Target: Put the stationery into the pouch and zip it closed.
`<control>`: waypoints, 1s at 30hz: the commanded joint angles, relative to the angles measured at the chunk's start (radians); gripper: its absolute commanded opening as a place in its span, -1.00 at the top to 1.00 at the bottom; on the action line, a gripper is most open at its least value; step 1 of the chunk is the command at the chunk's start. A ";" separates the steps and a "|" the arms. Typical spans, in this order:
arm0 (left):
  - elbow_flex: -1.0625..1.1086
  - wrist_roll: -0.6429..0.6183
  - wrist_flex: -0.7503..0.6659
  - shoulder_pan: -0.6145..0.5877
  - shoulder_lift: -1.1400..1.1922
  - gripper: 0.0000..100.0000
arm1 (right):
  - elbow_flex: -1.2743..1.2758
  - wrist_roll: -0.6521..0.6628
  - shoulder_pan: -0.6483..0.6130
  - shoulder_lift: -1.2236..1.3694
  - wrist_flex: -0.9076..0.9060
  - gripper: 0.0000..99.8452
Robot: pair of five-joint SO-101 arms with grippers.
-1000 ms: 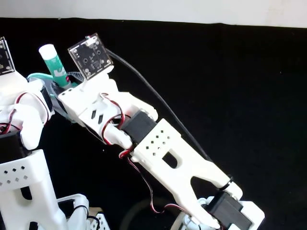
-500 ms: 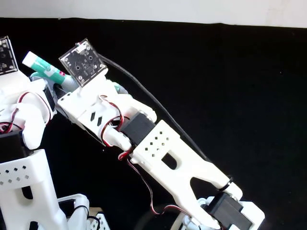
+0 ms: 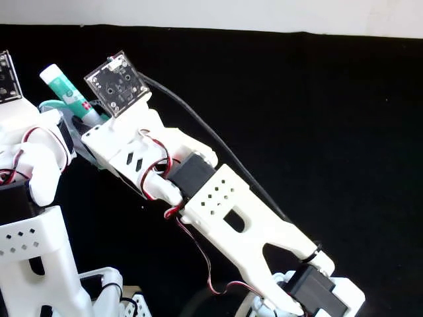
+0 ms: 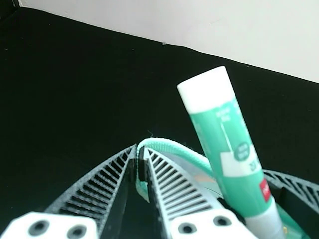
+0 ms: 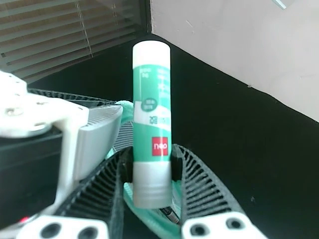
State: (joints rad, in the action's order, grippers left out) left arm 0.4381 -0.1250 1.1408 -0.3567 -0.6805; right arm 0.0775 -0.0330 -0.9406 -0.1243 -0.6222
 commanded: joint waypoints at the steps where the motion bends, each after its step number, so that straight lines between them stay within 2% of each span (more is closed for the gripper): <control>1: 0.013 0.005 0.015 0.008 0.054 0.99 | 0.024 0.005 -0.010 -0.005 -0.016 0.99; 6: 0.012 0.005 0.015 0.008 0.054 0.99 | -0.044 -0.015 -0.001 -0.076 -0.018 0.99; 22: 0.012 0.005 0.015 0.008 0.054 0.99 | -0.213 -0.017 0.059 -0.077 -0.018 0.99; 30: 0.013 0.005 0.015 0.008 0.054 0.99 | -0.206 -0.092 0.102 -0.084 -0.018 0.99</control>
State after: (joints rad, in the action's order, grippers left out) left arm 0.4381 -0.1250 1.1408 -0.3583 -0.6805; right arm -0.0882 -0.1066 -0.8531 -0.1734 -0.6360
